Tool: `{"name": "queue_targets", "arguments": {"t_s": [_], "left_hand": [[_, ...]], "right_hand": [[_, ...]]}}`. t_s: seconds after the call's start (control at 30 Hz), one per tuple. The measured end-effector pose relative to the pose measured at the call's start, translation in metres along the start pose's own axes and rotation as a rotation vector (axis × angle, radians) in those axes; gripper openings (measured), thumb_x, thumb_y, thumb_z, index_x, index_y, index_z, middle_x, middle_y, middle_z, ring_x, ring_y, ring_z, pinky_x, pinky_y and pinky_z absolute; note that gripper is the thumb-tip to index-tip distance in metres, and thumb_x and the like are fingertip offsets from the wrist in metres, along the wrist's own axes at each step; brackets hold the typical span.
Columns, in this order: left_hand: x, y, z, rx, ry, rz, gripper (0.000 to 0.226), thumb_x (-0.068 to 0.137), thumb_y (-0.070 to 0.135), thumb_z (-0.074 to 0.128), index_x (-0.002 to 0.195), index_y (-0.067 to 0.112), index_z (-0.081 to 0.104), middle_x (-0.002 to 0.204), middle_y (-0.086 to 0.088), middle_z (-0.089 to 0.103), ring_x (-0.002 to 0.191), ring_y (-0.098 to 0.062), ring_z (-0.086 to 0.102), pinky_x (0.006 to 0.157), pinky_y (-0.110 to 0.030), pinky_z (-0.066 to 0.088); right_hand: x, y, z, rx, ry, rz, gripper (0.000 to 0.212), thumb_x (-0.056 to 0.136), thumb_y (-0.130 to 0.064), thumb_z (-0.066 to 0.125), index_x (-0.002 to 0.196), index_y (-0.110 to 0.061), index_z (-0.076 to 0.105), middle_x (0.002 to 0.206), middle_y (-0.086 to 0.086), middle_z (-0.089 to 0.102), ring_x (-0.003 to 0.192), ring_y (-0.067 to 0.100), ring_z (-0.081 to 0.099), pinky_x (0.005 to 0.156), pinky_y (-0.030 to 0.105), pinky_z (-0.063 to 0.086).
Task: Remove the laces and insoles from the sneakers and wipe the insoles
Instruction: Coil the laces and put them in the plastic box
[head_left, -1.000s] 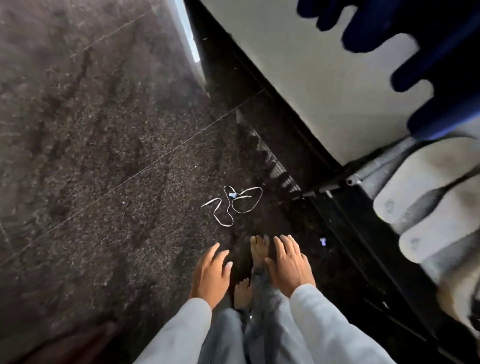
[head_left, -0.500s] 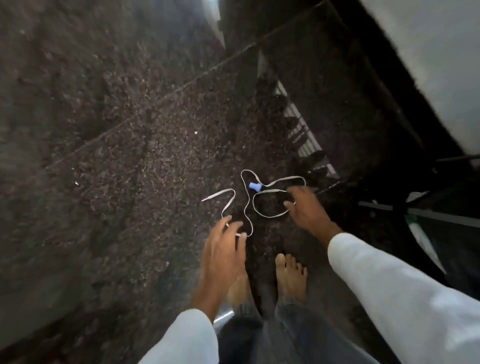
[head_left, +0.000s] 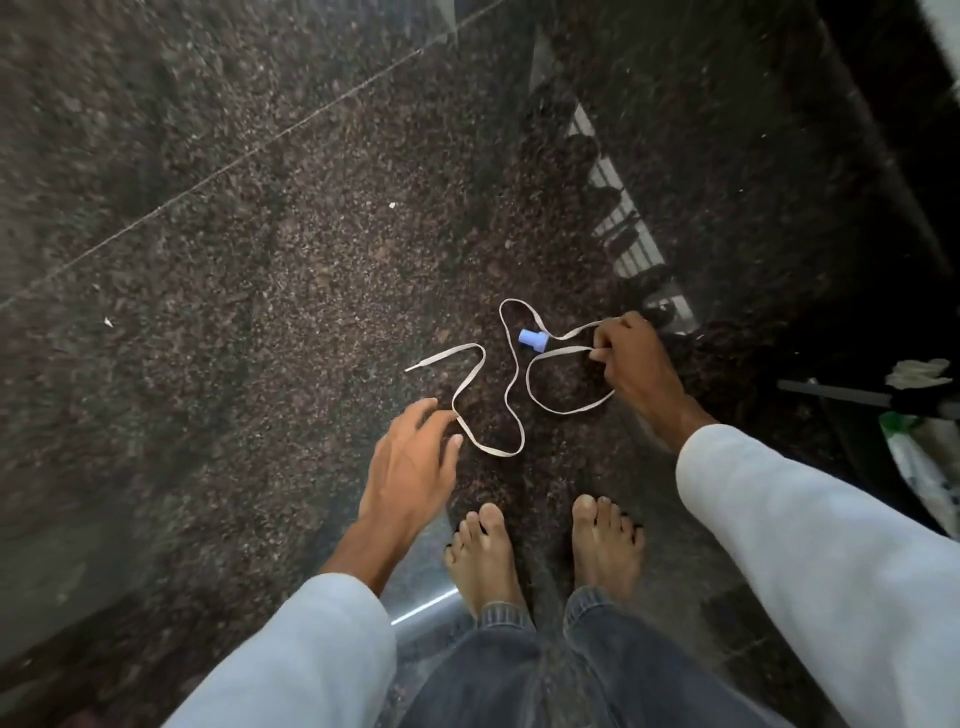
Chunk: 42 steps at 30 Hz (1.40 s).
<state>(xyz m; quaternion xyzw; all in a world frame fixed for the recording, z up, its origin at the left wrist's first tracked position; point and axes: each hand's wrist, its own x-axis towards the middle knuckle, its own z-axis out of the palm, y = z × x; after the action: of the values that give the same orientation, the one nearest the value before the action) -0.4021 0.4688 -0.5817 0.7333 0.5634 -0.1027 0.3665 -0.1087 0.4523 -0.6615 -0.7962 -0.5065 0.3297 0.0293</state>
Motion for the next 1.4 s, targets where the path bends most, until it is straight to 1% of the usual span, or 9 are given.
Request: {"name": "queue_targets", "arguments": {"t_s": [0.1, 0.3, 0.5, 0.67, 0.73, 0.87, 1.0, 1.23, 1.4], "left_hand": [[-0.020, 0.010, -0.019, -0.005, 0.002, -0.043, 0.033, 0.096, 0.020, 0.060, 0.127, 0.009, 0.064, 0.139, -0.012, 0.055, 0.131, -0.030, 0.052, 0.111, -0.043, 0.042], [-0.089, 0.061, -0.075, -0.014, -0.046, -0.085, 0.035, 0.099, 0.024, 0.056, 0.132, 0.013, 0.061, 0.145, -0.009, 0.051, 0.132, -0.027, 0.050, 0.111, -0.041, 0.040], [-0.179, 0.111, -0.152, -0.059, -0.073, -0.099, 0.039, 0.102, 0.036, 0.045, 0.140, 0.025, 0.053, 0.154, 0.005, 0.039, 0.141, -0.014, 0.040, 0.115, -0.031, 0.034], [-0.258, 0.142, -0.205, -0.288, 0.091, -0.191, 0.047, 0.090, 0.051, 0.045, 0.118, 0.023, 0.070, 0.132, 0.004, 0.057, 0.125, -0.019, 0.056, 0.101, -0.030, 0.041], [-0.291, 0.159, -0.226, -0.362, 0.195, -0.174, 0.020, 0.094, 0.030, 0.062, 0.111, 0.027, 0.071, 0.123, 0.009, 0.058, 0.118, -0.003, 0.057, 0.099, -0.030, 0.043], [-0.349, 0.186, -0.266, -0.423, 0.347, -0.071, 0.026, 0.091, 0.015, 0.068, 0.102, 0.039, 0.067, 0.116, 0.024, 0.060, 0.105, 0.036, 0.041, 0.089, -0.021, 0.042], [-0.388, 0.209, -0.307, -0.508, 0.457, 0.041, 0.026, 0.093, 0.024, 0.062, 0.108, 0.045, 0.065, 0.116, 0.038, 0.061, 0.110, 0.016, 0.055, 0.089, -0.004, 0.043], [-0.452, 0.271, -0.409, -0.534, 0.601, 0.411, 0.034, 0.096, 0.021, 0.055, 0.128, 0.016, 0.064, 0.128, 0.011, 0.064, 0.122, -0.002, 0.058, 0.100, -0.023, 0.049], [-0.492, 0.317, -0.444, -0.551, 0.340, 0.642, 0.026, 0.098, 0.017, 0.058, 0.121, 0.018, 0.070, 0.122, 0.012, 0.069, 0.115, 0.003, 0.062, 0.097, -0.015, 0.048]], "right_hand": [[-0.024, -0.026, -0.036, 0.083, 0.066, -0.111, 0.013, 0.086, 0.008, 0.071, 0.084, -0.004, 0.064, 0.090, 0.013, 0.060, 0.080, 0.026, 0.058, 0.066, 0.019, 0.031], [-0.113, -0.082, -0.170, 0.093, 0.137, -0.279, 0.016, 0.090, 0.004, 0.070, 0.085, -0.008, 0.060, 0.081, 0.005, 0.060, 0.071, 0.019, 0.055, 0.063, 0.035, 0.049], [-0.177, -0.135, -0.324, 0.326, 0.389, -0.129, 0.013, 0.094, -0.009, 0.072, 0.086, -0.015, 0.064, 0.080, -0.002, 0.065, 0.068, 0.010, 0.063, 0.057, 0.017, 0.051], [-0.187, -0.199, -0.414, 0.464, 0.431, -0.144, 0.015, 0.094, -0.014, 0.075, 0.084, -0.021, 0.065, 0.076, -0.011, 0.064, 0.068, -0.006, 0.061, 0.063, 0.001, 0.042], [-0.197, -0.224, -0.438, 0.482, 0.406, -0.173, 0.011, 0.093, -0.015, 0.076, 0.086, -0.018, 0.068, 0.076, -0.009, 0.067, 0.067, -0.003, 0.060, 0.065, 0.003, 0.044], [-0.254, -0.271, -0.466, 0.534, 0.359, -0.259, 0.010, 0.090, -0.012, 0.079, 0.086, -0.008, 0.070, 0.078, -0.001, 0.071, 0.070, 0.012, 0.064, 0.066, 0.010, 0.048], [-0.336, -0.300, -0.477, 0.497, 0.317, -0.419, 0.009, 0.089, -0.008, 0.079, 0.088, -0.007, 0.070, 0.083, 0.002, 0.073, 0.073, 0.015, 0.067, 0.069, 0.022, 0.054], [-0.495, -0.320, -0.497, 0.455, 0.415, -0.397, 0.010, 0.093, -0.004, 0.075, 0.097, -0.013, 0.076, 0.093, -0.010, 0.071, 0.088, 0.000, 0.068, 0.075, 0.010, 0.054], [-0.596, -0.330, -0.521, 0.524, 0.511, -0.297, 0.014, 0.090, -0.013, 0.078, 0.103, -0.017, 0.077, 0.096, -0.013, 0.076, 0.089, -0.003, 0.072, 0.080, 0.009, 0.056]]}}
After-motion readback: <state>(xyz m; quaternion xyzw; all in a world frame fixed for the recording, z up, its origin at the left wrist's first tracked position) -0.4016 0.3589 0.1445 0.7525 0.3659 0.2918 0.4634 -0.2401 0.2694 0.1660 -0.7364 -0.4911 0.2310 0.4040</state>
